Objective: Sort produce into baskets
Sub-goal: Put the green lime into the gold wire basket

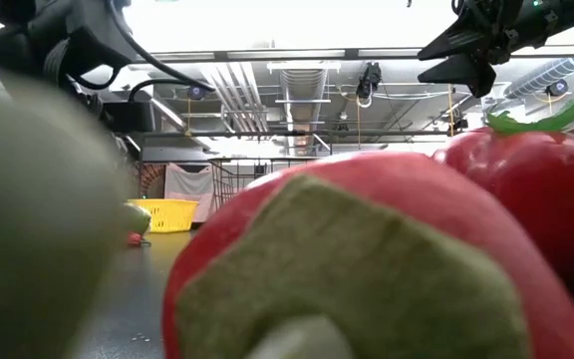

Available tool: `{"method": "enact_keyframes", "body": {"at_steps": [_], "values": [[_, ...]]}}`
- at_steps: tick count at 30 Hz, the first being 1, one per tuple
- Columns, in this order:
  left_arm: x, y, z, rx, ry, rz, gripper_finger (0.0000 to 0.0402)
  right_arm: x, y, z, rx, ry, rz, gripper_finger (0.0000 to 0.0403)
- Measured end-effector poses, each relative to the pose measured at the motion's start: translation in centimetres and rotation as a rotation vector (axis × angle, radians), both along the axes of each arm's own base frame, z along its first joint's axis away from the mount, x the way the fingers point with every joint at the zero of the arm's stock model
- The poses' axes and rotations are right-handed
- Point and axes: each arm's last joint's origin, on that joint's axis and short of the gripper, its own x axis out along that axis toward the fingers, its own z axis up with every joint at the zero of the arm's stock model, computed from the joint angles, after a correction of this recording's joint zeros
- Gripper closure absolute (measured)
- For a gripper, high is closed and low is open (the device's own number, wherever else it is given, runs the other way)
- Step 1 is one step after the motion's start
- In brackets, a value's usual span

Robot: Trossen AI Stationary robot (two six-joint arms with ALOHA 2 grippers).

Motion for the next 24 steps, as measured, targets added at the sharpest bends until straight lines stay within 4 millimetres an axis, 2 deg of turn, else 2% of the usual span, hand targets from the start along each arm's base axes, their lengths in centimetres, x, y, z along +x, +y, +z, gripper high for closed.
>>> {"method": "enact_keyframes", "body": {"at_steps": [5, 18, 24], "values": [[0.04, -0.03, 0.07, -0.003, -0.002, 0.002, 0.0244, -0.01, 0.0, -0.02, -0.001, 0.002, 0.0, 0.0183], [0.06, -0.03, 0.14, -0.007, -0.01, 0.009, 0.0242, -0.01, 0.0, -0.03, 0.0, 0.004, 0.0, 0.0183], [-0.06, -0.03, 0.79, -0.016, -0.041, 0.003, 0.0242, -0.01, 0.0, -0.03, 0.001, 0.004, 0.0, 0.0183]]}}
